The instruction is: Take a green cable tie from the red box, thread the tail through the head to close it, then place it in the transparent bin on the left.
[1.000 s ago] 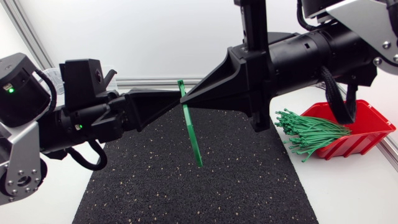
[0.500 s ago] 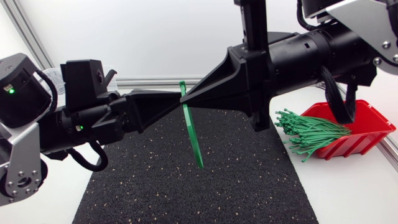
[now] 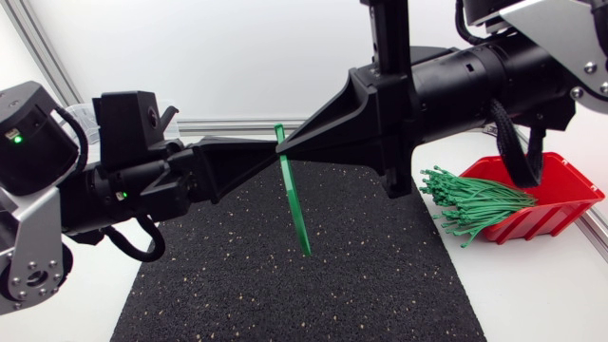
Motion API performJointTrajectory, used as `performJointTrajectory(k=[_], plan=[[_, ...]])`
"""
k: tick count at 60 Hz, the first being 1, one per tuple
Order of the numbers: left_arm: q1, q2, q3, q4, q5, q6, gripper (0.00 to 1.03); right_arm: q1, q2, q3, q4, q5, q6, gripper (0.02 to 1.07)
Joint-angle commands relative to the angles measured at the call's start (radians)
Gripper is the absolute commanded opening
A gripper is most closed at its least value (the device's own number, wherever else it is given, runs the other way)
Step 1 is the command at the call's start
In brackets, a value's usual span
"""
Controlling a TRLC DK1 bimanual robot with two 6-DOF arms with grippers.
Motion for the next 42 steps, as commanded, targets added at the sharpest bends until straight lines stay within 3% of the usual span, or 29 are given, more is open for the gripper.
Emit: performJointTrajectory(k=[1, 32, 42], plan=[[-0.002, -0.012, -0.004, 0.019, -0.005, -0.021, 0.04, -0.005, 0.009, -0.022, 0.005, -0.003, 0.031, 0.07], [-0.065, -0.065, -0.031, 0.017, -0.006, 0.010, 0.04, -0.001, 0.021, -0.005, 0.007, -0.003, 0.048, 0.07], [-0.100, -0.065, -0.059, 0.019, -0.051, 0.071, 0.04, -0.004, 0.006, -0.003, 0.014, -0.002, 0.061, 0.07]])
